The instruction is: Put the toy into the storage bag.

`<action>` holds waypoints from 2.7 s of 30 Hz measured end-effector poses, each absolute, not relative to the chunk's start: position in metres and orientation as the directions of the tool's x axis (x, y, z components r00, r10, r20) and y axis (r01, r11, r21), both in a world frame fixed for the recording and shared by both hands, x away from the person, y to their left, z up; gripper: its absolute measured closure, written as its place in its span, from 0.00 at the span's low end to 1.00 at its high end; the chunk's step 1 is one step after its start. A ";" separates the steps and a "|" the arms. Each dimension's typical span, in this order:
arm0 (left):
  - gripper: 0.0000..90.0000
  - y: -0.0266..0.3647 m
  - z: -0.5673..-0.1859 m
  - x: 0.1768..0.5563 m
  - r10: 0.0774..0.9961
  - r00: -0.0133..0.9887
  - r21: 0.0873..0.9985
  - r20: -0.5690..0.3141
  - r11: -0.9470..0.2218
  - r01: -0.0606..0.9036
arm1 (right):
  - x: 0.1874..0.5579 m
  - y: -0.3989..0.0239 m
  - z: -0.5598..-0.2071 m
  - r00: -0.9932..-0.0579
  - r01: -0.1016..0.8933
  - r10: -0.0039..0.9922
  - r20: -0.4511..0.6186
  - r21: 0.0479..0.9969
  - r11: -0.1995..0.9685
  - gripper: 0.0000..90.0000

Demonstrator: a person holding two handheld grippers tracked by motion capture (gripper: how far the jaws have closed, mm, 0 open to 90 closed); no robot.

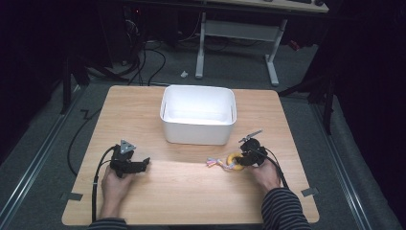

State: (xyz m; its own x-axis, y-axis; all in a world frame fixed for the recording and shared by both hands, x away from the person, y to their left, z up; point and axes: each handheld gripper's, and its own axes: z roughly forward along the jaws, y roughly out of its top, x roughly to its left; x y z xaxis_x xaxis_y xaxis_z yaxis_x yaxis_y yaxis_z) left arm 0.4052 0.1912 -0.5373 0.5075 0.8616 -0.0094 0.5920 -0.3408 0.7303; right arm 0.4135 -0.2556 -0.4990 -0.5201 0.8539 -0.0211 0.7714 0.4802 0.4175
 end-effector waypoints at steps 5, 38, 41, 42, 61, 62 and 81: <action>0.19 0.191 -0.537 0.405 0.862 0.507 0.731 -0.009 -0.340 0.591 | 0.413 -0.256 -0.499 -0.522 0.768 0.853 -0.020 0.424 0.480 0.73; 0.19 0.191 -0.537 0.405 0.862 0.507 0.731 -0.009 -0.340 0.591 | 0.399 -0.284 -0.463 -0.481 0.759 0.875 0.047 0.521 0.390 0.75; 0.19 0.191 -0.537 0.405 0.862 0.507 0.731 -0.009 -0.340 0.591 | 0.396 -0.288 -0.459 -0.477 0.755 0.878 0.050 0.534 0.380 0.75; 0.19 0.191 -0.537 0.405 0.862 0.507 0.731 -0.009 -0.340 0.591 | 0.395 -0.290 -0.458 -0.475 0.754 0.878 0.052 0.538 0.376 0.75; 0.19 0.191 -0.537 0.405 0.862 0.507 0.731 -0.009 -0.340 0.591 | 0.381 -0.314 -0.432 -0.443 0.735 0.895 0.062 0.597 0.322 0.75; 0.19 0.191 -0.537 0.405 0.862 0.507 0.731 -0.009 -0.340 0.591 | 0.381 -0.314 -0.432 -0.443 0.735 0.895 0.062 0.597 0.322 0.75; 0.19 0.191 -0.537 0.405 0.862 0.507 0.731 -0.010 -0.340 0.592 | 0.376 -0.336 -0.399 -0.414 0.714 0.907 0.070 0.643 0.277 0.75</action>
State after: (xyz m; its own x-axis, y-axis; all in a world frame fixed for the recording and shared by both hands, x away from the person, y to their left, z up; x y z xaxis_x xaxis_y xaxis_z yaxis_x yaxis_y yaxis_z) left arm 0.4053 0.1912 -0.5374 0.5070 0.8619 -0.0096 0.5916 -0.3399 0.7310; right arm 0.3763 -0.3357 -0.3993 -0.4144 0.9074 0.0700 0.7145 0.2767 0.6426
